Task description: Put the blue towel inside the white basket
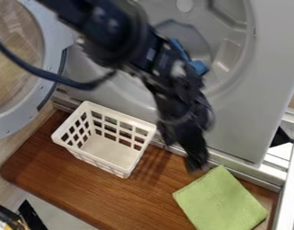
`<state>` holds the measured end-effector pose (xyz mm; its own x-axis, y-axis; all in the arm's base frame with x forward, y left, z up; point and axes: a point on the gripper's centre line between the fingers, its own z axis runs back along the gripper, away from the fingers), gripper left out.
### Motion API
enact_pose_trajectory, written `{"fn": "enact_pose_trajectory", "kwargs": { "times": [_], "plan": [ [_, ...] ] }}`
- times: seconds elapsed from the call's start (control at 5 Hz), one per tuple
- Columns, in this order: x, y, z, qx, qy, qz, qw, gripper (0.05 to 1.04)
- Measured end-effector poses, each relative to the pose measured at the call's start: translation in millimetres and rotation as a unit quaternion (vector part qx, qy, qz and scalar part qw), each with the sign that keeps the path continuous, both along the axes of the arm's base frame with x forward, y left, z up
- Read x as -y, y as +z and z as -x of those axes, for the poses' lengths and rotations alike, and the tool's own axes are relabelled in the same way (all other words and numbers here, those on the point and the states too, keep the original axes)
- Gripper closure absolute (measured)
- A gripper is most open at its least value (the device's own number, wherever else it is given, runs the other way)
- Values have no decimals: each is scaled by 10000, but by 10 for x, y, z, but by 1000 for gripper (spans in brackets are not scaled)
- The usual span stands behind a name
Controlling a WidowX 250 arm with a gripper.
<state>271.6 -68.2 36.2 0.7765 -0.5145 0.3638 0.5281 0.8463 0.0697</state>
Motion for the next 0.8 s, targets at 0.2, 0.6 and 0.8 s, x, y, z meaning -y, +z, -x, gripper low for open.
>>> {"fn": "enact_pose_trajectory", "kwargs": {
  "times": [0.2, 0.6, 0.8],
  "plan": [
    [-176, 72, -163, 349, 28, -114, 9993, 85],
    [-443, 226, -579, 779, 149, -469, 9957, 85],
    [-574, 343, -780, 987, 114, -808, 9918, 85]
  ]
}}
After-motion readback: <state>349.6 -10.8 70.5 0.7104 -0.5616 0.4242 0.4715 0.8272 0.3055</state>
